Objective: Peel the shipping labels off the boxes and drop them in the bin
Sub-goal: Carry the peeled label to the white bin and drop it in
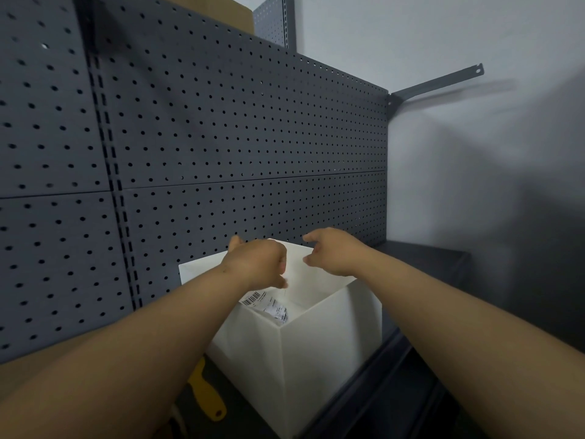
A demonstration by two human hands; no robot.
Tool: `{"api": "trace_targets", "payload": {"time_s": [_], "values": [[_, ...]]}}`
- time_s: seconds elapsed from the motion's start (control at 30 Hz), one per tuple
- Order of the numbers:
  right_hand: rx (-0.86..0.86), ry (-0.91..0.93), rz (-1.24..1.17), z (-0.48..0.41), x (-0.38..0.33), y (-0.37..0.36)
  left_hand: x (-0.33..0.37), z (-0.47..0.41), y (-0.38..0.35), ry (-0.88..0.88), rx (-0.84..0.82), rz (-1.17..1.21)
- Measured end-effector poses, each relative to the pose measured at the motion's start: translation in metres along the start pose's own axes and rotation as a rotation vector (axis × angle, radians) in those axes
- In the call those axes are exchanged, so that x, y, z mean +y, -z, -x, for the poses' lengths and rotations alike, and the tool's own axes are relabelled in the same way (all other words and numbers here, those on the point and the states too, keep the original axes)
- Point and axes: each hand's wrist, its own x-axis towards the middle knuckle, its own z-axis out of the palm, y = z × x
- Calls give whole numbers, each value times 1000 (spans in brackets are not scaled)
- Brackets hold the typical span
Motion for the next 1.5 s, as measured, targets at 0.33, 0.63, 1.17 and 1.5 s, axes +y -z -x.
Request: {"api": "trace_targets", "payload": {"time_s": [0.33,0.63,1.17,1.5], "values": [[-2,14,17,5,-3,1,-3,-1,0,15,-7,18],[-14,23,38,4,-2,1,-1,-4,0,38,6,33],[-17,20,52,-1,1,-1,-2,-9,-5,39,-32,-100],[-23,21,69,-7,4,-3,-5,-14,-7,35,-38,-49]]}}
